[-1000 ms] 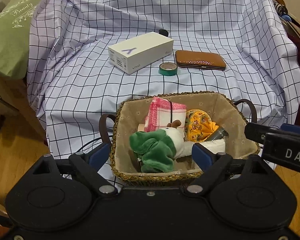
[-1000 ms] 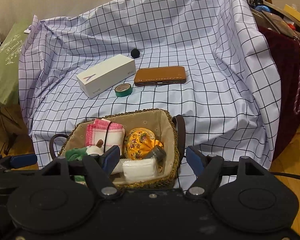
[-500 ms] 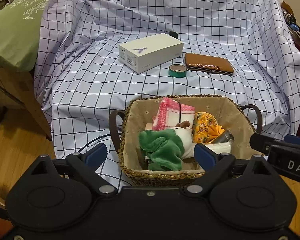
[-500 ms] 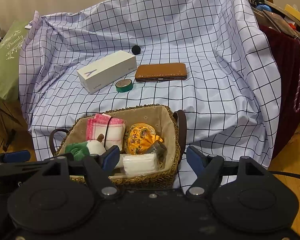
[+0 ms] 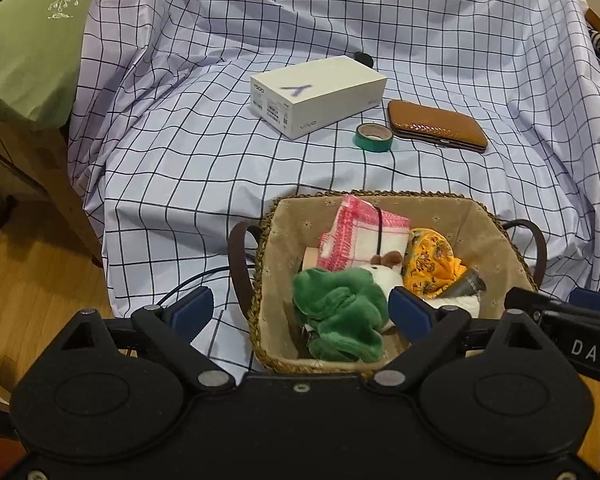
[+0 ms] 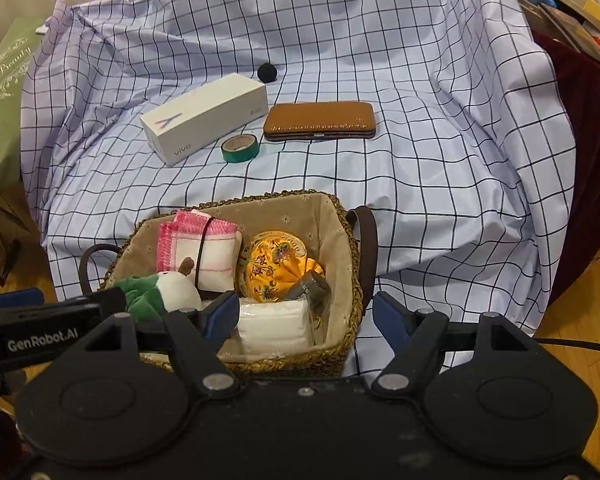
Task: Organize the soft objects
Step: 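Move both grippers back from the basket toward the phone box and tape, then grasp the small black rubber plug on the sheet with the right gripper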
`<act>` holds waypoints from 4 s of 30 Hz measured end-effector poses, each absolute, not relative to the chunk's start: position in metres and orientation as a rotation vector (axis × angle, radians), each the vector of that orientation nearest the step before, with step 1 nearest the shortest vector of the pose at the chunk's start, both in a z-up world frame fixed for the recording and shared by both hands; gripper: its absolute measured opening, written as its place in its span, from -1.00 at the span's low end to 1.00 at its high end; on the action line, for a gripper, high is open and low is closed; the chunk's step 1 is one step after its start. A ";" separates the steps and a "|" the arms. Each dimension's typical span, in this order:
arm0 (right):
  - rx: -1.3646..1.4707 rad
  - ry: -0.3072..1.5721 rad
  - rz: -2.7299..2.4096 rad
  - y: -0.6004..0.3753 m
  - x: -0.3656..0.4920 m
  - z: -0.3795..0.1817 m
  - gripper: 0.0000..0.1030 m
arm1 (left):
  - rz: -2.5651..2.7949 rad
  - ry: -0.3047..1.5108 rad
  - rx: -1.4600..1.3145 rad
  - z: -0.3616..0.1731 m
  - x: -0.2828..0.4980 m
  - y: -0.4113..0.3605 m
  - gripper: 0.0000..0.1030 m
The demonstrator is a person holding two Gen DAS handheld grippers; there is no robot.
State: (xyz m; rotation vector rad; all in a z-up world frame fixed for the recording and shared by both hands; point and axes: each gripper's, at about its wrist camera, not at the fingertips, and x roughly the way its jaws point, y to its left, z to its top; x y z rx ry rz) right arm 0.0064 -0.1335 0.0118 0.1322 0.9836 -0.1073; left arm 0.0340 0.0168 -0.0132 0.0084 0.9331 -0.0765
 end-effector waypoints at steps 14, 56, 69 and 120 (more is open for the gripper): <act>0.095 1.041 -0.090 -0.130 0.056 0.008 0.42 | -0.098 0.925 0.033 -0.013 0.077 0.018 0.77; 0.013 0.961 -0.123 -0.153 0.438 -0.027 0.43 | -0.285 1.007 0.063 -0.050 0.229 -0.023 0.77; -0.074 1.006 -0.099 -0.117 0.513 -0.072 0.43 | -0.266 1.090 0.034 -0.073 0.257 -0.018 0.77; -0.083 1.108 0.109 -0.073 0.579 -0.092 0.19 | -0.298 1.098 0.010 -0.080 0.260 -0.019 0.91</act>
